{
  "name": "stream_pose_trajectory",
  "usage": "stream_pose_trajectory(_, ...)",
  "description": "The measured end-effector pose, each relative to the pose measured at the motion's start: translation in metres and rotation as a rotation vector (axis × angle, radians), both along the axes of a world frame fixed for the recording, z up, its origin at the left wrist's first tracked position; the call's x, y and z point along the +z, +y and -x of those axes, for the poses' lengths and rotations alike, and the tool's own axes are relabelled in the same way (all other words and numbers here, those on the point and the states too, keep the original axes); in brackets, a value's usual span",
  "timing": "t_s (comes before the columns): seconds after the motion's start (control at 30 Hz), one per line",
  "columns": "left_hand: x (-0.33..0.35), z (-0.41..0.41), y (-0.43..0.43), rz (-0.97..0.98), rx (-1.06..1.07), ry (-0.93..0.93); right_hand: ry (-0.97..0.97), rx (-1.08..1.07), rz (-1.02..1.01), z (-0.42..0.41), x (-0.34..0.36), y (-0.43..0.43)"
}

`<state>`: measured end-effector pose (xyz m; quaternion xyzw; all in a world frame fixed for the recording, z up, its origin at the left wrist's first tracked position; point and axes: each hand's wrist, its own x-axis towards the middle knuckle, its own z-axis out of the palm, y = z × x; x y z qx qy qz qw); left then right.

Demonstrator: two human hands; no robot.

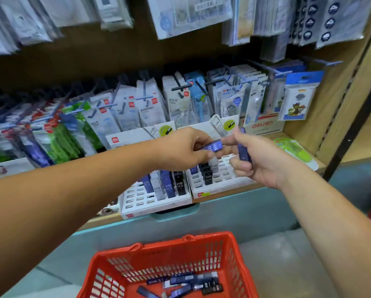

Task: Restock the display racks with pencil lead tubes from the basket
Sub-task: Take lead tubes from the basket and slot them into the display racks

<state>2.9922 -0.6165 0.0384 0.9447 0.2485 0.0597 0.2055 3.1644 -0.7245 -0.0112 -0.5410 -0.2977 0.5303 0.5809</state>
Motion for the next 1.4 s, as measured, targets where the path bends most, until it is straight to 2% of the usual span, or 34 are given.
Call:
stream_pose_trajectory(0.1, -0.007, 0.018, 0.008, 0.100, 0.120, -0.065, -0.045, -0.087, 0.041, 0.010, 0.000, -0.002)
stream_pose_trajectory(0.2, -0.011, 0.031, 0.014, 0.200, 0.216, -0.167, -0.111, -0.056, 0.040, 0.023, -0.007, -0.004)
stream_pose_trajectory(0.3, -0.015, 0.032, 0.017, 0.142, 0.226, -0.186, -0.162, -0.053, -0.008, 0.030, -0.010, -0.006)
stream_pose_trajectory(0.5, -0.039, 0.023, 0.023, 0.019, 0.179, -0.070, -0.339, -0.125, -0.136, 0.021, -0.008, -0.012)
stream_pose_trajectory(0.7, -0.058, 0.017, 0.025, -0.109, 0.231, -0.122, -0.463, -0.194, -0.212, 0.022, -0.017, -0.003)
stream_pose_trajectory(0.93, -0.058, 0.010, 0.029, -0.142, 0.186, -0.092, -0.699, -0.163, -0.213, 0.029, -0.027, 0.021)
stream_pose_trajectory(1.1, -0.061, 0.008, 0.032, -0.168, 0.201, -0.125, -0.852, -0.093, -0.139, 0.030, -0.041, 0.032)
stream_pose_trajectory(1.23, -0.067, 0.008, 0.038, -0.151, 0.239, -0.158, -0.923, -0.089, -0.088, 0.033, -0.049, 0.034)
stream_pose_trajectory(1.4, -0.067, 0.010, 0.038, -0.147, 0.244, -0.114, -0.997, -0.063, -0.057, 0.037, -0.046, 0.037)
